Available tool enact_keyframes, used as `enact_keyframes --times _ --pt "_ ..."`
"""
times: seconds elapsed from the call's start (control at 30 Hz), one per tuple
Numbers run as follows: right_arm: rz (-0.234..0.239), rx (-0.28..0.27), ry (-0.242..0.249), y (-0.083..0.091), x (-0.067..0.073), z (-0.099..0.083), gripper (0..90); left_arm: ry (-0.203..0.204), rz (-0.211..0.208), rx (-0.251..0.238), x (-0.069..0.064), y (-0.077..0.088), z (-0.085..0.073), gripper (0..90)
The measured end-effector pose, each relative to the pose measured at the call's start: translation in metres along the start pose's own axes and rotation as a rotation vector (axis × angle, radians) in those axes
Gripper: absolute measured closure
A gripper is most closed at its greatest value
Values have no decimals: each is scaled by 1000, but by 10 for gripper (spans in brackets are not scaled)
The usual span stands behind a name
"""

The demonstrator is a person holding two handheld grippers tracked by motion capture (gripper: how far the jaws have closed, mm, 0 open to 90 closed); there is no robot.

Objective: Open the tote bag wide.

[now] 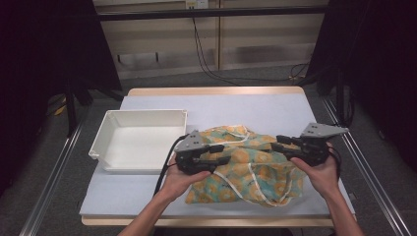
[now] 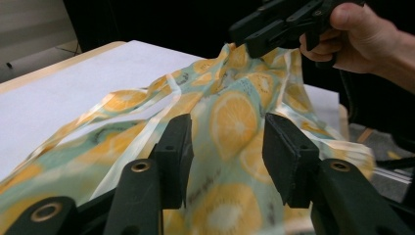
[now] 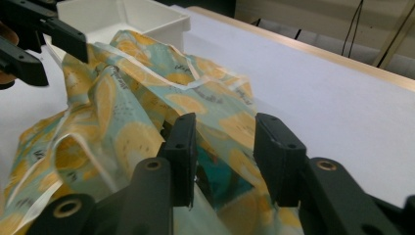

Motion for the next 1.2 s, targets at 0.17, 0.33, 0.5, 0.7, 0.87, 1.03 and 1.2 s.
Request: enact_keyframes --times 0.17,0.33,0.5,0.7,0.87,1.03,1.2 --pt "2 50 45 -24 5 7 524 -8 -3 26 9 -21 4 457" --pt "-1 134 83 -50 7 9 482 -44 -2 100 10 -41 -3 446" --pt "1 209 112 -68 7 -1 432 -96 -22 118 5 -44 -4 815" --pt "19 242 114 -82 6 -8 564 -130 -135 34 -19 -31 12 900" --pt "115 201 43 -84 6 3 900 -159 -206 8 -46 -23 17 900" --pt "139 182 -20 -87 -5 17 900 -206 -272 20 -81 -23 11 900" --pt "141 161 -73 -97 -16 34 900 -235 -351 47 -108 -26 3 900"
Point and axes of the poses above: each handheld gripper's, and its own axes: y roughly backward along the jaws, z roughly out of its top, x roughly to its left, the point moved 3 cm from there along -y, roughly forward along the jaws, and after that the axes turned 14 degrees about -y, right-handed, at the moved point
